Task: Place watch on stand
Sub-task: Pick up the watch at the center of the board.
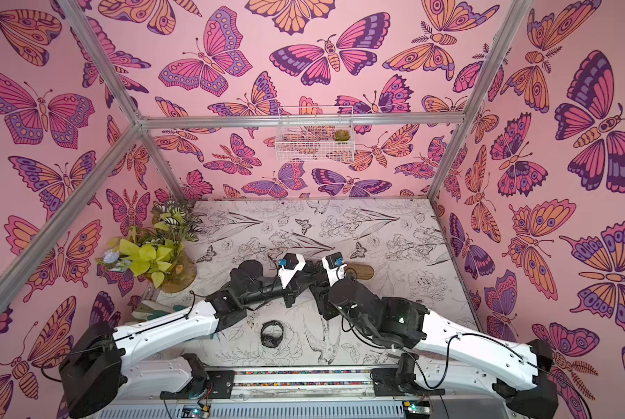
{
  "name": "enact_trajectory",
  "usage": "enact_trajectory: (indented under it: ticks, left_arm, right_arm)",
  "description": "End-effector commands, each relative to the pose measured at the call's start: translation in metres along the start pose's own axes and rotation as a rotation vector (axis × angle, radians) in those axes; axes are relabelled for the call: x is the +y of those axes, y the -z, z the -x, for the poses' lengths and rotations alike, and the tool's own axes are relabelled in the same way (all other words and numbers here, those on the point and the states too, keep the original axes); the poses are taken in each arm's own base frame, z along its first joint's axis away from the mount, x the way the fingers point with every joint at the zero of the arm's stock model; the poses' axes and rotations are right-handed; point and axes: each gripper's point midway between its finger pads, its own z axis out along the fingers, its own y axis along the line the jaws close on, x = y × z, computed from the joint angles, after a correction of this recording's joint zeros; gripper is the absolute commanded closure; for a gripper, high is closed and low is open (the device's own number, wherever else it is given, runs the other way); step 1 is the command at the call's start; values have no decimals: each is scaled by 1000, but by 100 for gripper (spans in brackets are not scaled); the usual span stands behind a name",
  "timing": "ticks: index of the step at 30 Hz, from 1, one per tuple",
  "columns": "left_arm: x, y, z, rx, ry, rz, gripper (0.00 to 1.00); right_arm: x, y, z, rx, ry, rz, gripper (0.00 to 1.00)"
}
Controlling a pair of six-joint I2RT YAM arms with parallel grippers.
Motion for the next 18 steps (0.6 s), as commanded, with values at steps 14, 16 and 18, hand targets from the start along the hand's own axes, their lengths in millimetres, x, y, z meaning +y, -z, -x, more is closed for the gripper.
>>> enact_trajectory:
  ticks: [14,16,18]
  left_arm:
    - [6,-2,14,-19,23,19,79]
    - [10,1,13,-15,47,41,66]
    - [23,7,15,-24,131,82,56]
  right_arm:
    - [-5,6,13,18,-90,59,58]
    - [-16,5,13,37,-125,47,59]
    - [-34,7,14,46,-149,4,60]
